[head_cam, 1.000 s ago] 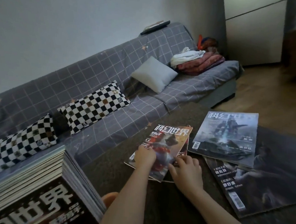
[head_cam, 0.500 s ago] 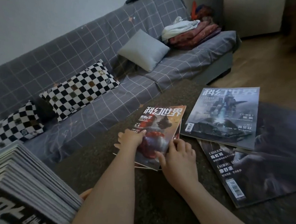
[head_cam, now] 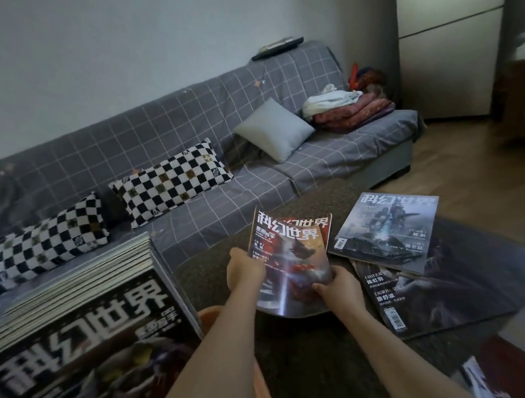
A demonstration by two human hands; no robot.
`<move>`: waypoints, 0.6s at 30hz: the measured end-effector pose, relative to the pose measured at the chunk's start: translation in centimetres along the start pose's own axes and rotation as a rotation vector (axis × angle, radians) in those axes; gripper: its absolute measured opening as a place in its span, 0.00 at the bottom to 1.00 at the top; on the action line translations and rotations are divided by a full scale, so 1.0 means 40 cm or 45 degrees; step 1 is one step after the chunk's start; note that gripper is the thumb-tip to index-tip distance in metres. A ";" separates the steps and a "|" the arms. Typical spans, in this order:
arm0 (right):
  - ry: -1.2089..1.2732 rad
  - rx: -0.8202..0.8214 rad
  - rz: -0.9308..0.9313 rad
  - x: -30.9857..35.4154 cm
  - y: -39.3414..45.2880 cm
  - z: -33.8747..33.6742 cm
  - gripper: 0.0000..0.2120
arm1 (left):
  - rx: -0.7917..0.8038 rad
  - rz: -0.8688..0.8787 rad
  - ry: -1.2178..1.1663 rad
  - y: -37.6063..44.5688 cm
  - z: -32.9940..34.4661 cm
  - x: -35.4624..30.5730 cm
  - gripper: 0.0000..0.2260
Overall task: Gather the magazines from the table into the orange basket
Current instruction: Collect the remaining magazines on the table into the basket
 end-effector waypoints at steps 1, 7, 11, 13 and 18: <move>0.065 -0.027 0.045 0.004 -0.012 -0.017 0.20 | 0.009 0.027 -0.067 -0.018 -0.019 0.000 0.10; 0.555 -0.003 0.170 0.046 -0.113 -0.158 0.10 | 0.034 0.115 -0.492 -0.132 -0.157 0.019 0.10; 0.729 0.092 0.147 0.090 -0.200 -0.247 0.09 | 0.010 0.120 -0.680 -0.205 -0.266 0.053 0.12; 0.749 0.126 0.090 0.114 -0.246 -0.275 0.06 | 0.018 0.147 -0.778 -0.242 -0.323 0.074 0.13; 0.821 0.257 -0.047 0.184 -0.353 -0.302 0.06 | -0.018 0.118 -1.031 -0.309 -0.474 0.141 0.09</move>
Point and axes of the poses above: each hand's wrist, its own y-axis towards the middle knuckle, its own z-axis out of the palm, x = y × z, the point moved 2 cm from there along y, towards the middle knuckle, and after that the axes turned 14 degrees about -x, right-handed, at the moved point
